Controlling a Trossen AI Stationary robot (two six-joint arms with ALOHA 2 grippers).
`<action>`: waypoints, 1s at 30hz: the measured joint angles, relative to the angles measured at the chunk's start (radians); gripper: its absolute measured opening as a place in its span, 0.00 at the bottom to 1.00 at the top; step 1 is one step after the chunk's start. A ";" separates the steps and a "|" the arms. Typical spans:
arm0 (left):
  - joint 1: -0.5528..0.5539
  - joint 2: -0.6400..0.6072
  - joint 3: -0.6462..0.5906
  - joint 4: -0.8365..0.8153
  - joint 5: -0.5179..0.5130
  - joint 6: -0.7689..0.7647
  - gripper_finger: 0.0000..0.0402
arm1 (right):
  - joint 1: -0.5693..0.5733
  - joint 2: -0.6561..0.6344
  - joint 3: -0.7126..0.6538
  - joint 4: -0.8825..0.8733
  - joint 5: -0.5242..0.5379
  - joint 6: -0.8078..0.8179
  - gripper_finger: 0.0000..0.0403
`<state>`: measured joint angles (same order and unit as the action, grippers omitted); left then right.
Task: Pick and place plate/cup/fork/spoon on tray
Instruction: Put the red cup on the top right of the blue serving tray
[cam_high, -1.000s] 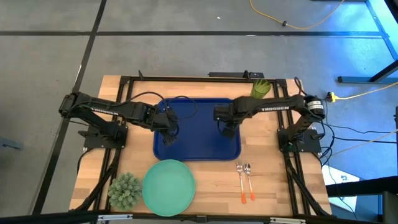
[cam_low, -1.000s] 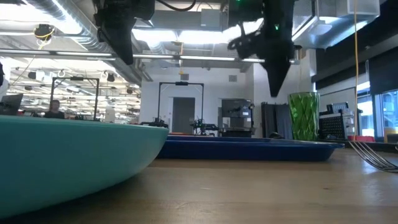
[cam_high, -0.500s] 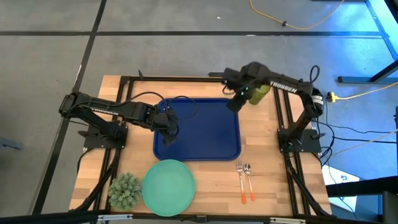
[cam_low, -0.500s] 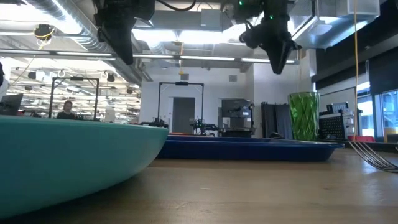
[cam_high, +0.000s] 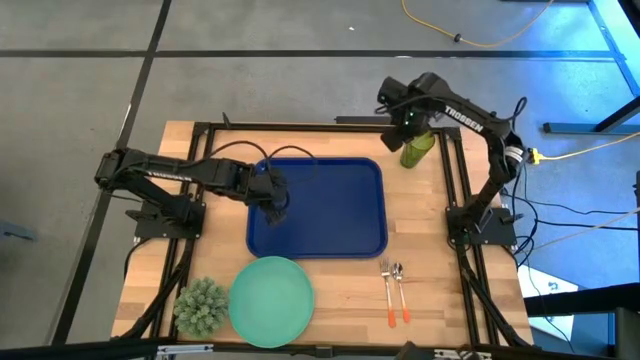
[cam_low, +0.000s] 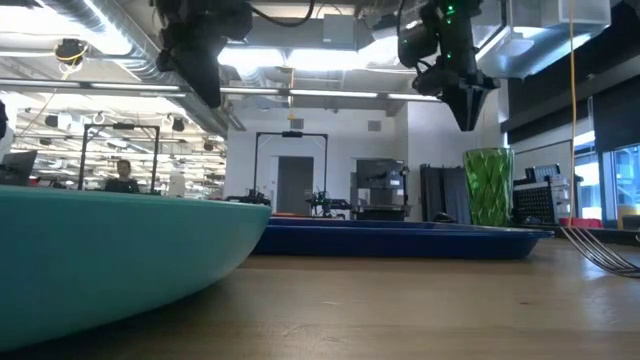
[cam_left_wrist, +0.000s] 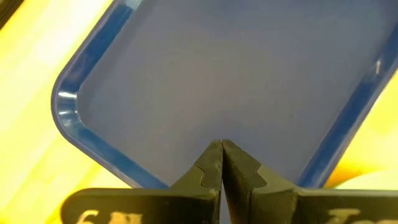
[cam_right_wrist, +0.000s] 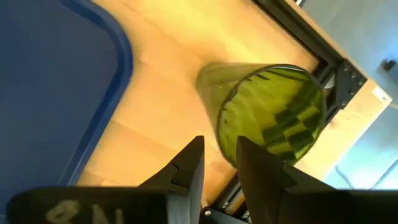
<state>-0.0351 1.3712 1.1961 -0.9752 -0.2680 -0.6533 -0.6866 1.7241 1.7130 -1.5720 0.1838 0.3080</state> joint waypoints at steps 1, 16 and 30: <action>0.006 0.000 0.000 0.000 0.000 0.000 0.00 | -0.012 0.000 0.000 0.000 -0.015 0.000 0.24; 0.037 0.000 0.000 0.001 0.000 0.000 0.00 | -0.057 0.000 -0.001 0.001 -0.099 0.001 0.24; 0.037 0.000 0.000 0.000 0.000 0.001 0.00 | -0.065 0.001 -0.002 0.001 -0.089 0.006 0.24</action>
<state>0.0017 1.3712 1.1961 -0.9748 -0.2680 -0.6525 -0.7516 1.7248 1.7111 -1.5707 0.0948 0.3141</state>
